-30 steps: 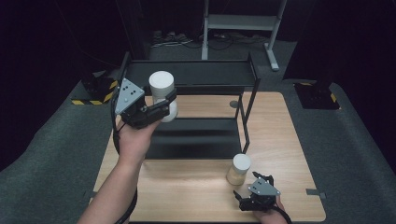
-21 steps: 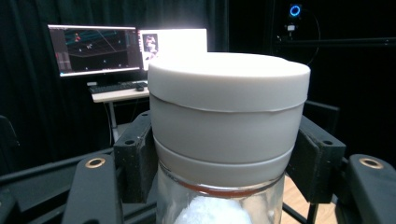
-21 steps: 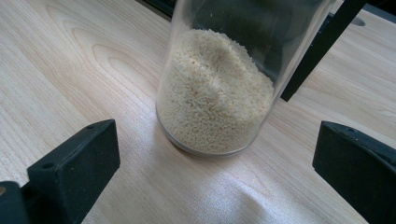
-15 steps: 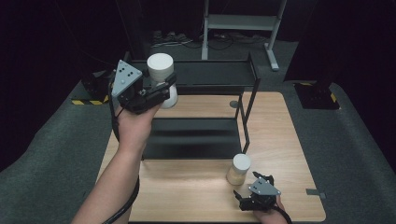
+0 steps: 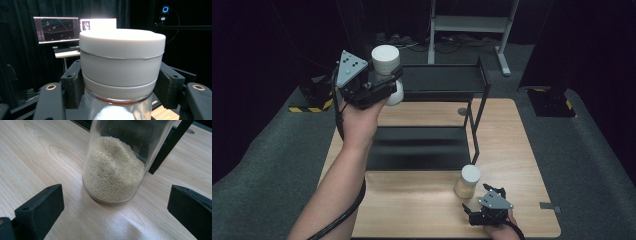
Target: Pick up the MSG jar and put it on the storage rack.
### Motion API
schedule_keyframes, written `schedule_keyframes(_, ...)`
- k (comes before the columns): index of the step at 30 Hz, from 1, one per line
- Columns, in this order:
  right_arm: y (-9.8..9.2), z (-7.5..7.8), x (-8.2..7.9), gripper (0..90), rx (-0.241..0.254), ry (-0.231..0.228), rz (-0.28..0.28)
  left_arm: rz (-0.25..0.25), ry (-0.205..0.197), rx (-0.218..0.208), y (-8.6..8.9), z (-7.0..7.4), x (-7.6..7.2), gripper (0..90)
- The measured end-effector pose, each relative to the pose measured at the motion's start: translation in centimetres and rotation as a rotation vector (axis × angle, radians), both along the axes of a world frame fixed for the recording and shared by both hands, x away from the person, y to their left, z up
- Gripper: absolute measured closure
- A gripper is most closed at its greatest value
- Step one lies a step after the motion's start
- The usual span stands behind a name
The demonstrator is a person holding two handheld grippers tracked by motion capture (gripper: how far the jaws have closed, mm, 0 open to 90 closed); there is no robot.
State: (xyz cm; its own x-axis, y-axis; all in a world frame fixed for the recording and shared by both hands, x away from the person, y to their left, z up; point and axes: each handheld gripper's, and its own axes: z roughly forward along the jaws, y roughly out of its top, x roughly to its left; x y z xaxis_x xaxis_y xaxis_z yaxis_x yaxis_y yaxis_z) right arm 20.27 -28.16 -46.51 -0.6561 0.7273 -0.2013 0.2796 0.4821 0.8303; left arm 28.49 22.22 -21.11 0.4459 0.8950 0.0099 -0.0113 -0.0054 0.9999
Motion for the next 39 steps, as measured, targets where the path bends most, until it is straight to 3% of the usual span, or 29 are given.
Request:
schedule_keyframes(21,-0.1,0.0,0.0,0.0,0.008,0.001,-0.003,0.078,0.027,-0.003,-1.2,0.5,3.8,34.6)
schedule_keyframes(39,-0.2,-0.1,0.0,0.0,0.015,-0.002,-0.001,0.101,0.044,-0.015,-1.4,-0.3,5.3,34.5)
